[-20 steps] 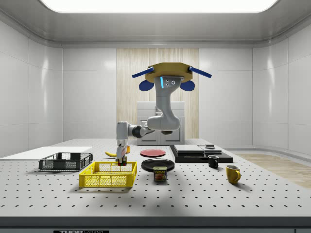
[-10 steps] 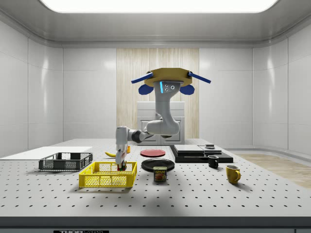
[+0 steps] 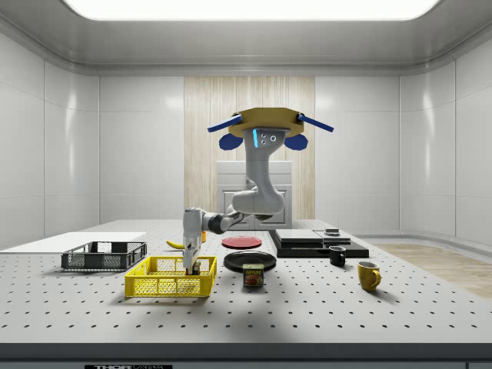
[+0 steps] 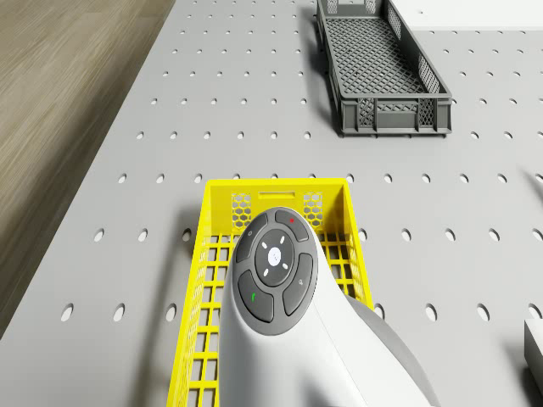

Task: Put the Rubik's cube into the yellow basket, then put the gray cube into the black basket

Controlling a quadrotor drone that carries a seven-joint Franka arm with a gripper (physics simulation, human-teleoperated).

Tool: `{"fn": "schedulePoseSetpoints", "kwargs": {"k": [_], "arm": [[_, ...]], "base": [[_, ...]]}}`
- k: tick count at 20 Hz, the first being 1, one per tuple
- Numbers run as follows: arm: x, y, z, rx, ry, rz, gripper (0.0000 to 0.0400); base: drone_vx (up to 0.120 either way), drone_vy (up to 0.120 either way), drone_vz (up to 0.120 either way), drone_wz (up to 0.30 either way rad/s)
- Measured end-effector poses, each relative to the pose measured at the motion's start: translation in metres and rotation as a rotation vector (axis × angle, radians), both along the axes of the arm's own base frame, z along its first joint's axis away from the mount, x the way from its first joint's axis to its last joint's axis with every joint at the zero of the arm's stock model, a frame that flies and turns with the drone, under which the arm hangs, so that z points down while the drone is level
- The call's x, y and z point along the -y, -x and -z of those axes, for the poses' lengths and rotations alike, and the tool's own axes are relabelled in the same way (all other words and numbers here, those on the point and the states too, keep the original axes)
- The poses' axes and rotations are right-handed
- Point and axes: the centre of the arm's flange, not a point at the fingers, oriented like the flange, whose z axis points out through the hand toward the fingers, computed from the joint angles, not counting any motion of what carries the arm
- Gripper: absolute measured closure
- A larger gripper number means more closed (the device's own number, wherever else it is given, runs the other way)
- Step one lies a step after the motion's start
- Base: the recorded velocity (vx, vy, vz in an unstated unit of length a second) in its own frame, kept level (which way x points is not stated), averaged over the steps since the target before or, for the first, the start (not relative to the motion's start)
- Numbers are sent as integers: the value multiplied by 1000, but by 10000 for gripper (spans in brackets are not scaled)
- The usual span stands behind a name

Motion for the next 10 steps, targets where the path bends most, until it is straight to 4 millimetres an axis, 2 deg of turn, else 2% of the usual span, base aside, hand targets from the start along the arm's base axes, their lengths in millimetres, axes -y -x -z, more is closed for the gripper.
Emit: {"fn": "schedulePoseSetpoints", "kwargs": {"k": [5,8,10], "arm": [[0,0,-13,0,0,-2,113],[0,0,-16,0,2,-10,57],[0,0,-16,0,3,-15,35]], "base": [[0,0,0,0],[0,0,0,0],[0,0,0,0]]}}
